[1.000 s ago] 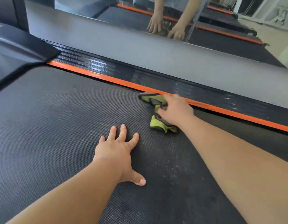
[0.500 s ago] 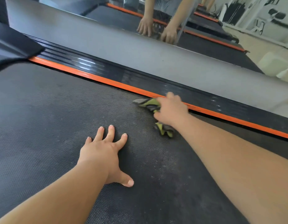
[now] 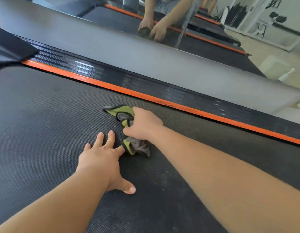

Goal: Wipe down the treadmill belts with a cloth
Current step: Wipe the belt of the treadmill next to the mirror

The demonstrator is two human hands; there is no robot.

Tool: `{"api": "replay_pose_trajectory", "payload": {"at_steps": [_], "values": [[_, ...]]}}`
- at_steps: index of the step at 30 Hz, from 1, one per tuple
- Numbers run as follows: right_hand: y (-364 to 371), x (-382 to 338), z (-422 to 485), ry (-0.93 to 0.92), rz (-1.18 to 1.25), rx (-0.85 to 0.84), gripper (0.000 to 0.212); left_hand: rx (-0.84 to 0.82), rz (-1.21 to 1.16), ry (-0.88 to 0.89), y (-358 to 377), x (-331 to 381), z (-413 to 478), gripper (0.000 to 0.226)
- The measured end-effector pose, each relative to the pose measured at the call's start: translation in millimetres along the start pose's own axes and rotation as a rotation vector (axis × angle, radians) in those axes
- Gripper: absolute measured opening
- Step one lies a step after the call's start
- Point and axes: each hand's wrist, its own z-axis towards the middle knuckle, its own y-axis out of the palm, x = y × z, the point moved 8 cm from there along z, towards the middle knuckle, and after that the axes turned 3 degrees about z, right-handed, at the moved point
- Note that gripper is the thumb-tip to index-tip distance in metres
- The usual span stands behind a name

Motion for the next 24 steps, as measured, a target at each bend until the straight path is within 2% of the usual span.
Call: {"api": "replay_pose_trajectory", "payload": {"at_steps": [2, 4, 7, 9, 12, 14, 17, 19, 21, 24], "values": [[-11.3, 14.8, 8.6, -0.012, -0.043, 0.031, 0.052, 0.0, -0.003, 0.001, 1.5, 0.2, 0.7, 0.146], [-34.6, 51.2, 19.0, 0.095, -0.118, 0.115, 0.056, 0.002, -0.008, 0.004, 3.7, 0.0, 2.0, 0.147], [-60.0, 103.5, 19.4, 0.314, -0.147, 0.259, 0.042, 0.011, -0.018, 0.007, 4.8, -1.4, 4.1, 0.148], [-55.2, 105.2, 17.8, 0.341, -0.062, 0.279, 0.033, 0.013, -0.019, 0.007, 4.9, -1.1, 4.6, 0.148], [-30.7, 56.0, 11.1, 0.18, 0.078, 0.248, 0.038, 0.009, -0.008, 0.002, 4.3, -1.4, 3.7, 0.148], [-4.7, 18.8, -6.5, 0.001, 0.134, 0.148, 0.035, 0.004, -0.001, 0.005, 2.7, 0.0, 2.3, 0.146], [4.9, 14.3, -22.2, -0.13, 0.049, 0.054, 0.03, 0.017, -0.009, 0.002, 1.3, -1.0, 1.6, 0.146], [-17.1, 46.9, -7.5, -0.049, -0.023, 0.082, 0.044, 0.019, -0.01, 0.005, 2.3, -1.0, 2.1, 0.148], [-42.9, 91.6, 6.1, 0.123, -0.092, 0.178, 0.054, 0.022, -0.016, 0.003, 4.0, -1.5, 2.7, 0.148], [-59.7, 132.2, 5.5, 0.357, -0.091, 0.346, 0.041, 0.03, -0.019, 0.001, 5.3, -2.1, 4.6, 0.148]]}}
